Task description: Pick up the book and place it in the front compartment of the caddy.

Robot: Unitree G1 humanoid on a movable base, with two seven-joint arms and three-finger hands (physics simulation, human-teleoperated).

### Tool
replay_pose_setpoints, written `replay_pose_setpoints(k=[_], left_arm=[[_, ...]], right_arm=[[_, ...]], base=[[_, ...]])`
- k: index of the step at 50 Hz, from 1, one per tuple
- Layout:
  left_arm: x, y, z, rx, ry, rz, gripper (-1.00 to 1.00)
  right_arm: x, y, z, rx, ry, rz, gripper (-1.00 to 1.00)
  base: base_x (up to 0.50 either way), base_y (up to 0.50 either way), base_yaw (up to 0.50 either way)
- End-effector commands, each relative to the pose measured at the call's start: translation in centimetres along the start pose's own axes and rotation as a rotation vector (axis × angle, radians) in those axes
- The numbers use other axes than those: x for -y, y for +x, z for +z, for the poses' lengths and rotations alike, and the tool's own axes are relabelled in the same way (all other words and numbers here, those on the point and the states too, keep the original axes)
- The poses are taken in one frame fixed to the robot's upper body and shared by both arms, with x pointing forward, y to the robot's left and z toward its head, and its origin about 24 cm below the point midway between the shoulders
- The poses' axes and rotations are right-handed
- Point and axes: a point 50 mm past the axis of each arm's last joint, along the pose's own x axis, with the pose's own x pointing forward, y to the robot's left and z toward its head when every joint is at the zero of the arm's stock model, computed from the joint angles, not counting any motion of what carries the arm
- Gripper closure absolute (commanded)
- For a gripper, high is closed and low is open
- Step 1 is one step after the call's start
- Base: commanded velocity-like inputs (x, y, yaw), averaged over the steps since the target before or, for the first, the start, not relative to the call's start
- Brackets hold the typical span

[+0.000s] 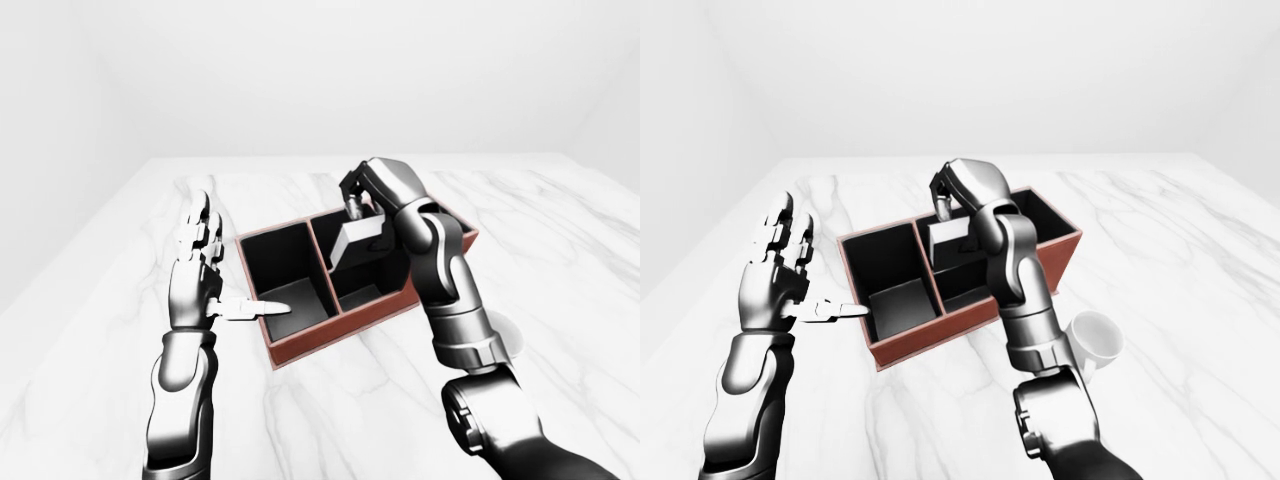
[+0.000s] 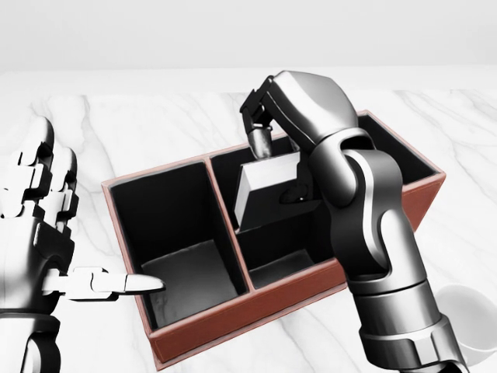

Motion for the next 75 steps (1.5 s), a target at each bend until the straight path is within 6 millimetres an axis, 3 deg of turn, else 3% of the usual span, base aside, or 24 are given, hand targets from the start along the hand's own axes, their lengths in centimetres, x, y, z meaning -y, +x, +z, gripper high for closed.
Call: replay_pose_setpoints(k=[1,25,75], left_arm=[[0.0,0.0,0.1,0.002,0.002,0.0,-1.0],[-0.1,0.1,0.2,0.012,0.002,0.002,-1.0],[0.0,0.1,0.1,0.007,-0.002,0.006,-1.0]], right_arm=[[0.1,0.6,0.0,-0.01,-0.01,-0.034,1.0],[-0.3,2.3,-0.1,-0.033,-0.007,-0.042,1.0],[-0.8,3.7,-0.3,-0.015,-0.039,-0.067,1.0]], base=[[0.0,0.0,0.0],[0.0,0.0,0.0],[0.0,0.0,0.0]])
